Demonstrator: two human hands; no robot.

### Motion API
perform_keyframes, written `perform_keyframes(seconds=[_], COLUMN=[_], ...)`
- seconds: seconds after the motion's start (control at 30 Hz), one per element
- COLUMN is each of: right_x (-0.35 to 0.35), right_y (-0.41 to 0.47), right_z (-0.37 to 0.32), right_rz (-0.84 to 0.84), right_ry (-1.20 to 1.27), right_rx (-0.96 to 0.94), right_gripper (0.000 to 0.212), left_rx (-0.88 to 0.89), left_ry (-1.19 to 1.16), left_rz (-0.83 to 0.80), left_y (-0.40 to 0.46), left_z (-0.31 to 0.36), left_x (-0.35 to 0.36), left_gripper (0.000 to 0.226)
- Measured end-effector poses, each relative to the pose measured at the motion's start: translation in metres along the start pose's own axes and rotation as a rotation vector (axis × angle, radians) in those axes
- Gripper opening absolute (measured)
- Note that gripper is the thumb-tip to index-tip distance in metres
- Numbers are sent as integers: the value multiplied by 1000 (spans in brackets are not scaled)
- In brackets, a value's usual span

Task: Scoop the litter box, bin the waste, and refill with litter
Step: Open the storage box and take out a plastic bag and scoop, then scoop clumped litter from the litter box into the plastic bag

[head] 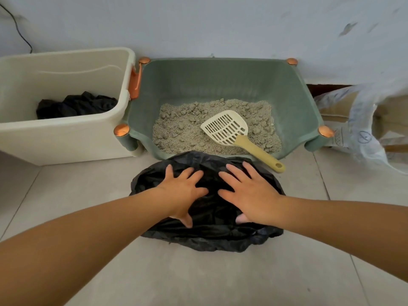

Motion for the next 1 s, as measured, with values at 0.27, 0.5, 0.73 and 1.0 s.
perform_keyframes(seconds=[0.27, 0.5, 0.73, 1.0], right_x=[19, -52, 7, 6], right_y=[-6, -2, 18, 24], right_z=[-3, 71, 125, 143], right_rz=[-278, 268, -11, -100], right_ry=[724, 514, 584, 585], right_rx=[-22, 316, 651, 657], right_gripper=[86, 26, 41, 40], left_rx=[-85, 27, -4, -119], left_ry=[-256, -295, -425, -366], left_rz=[-195, 146, 384, 571], left_y=[-9, -4, -12, -36], left_z=[-23, -21, -43, -83], left_x=[27, -40, -89, -135], left_gripper=[99, 64, 46, 34])
Point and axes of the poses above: each hand's wrist, its own y-axis towards the middle knuckle, its own x-axis out of the palm, z = x × y, the point moved 8 cm from there along y, towards the middle knuckle, and after that the axes turned 13 degrees about -y, right-handed, at the moved point
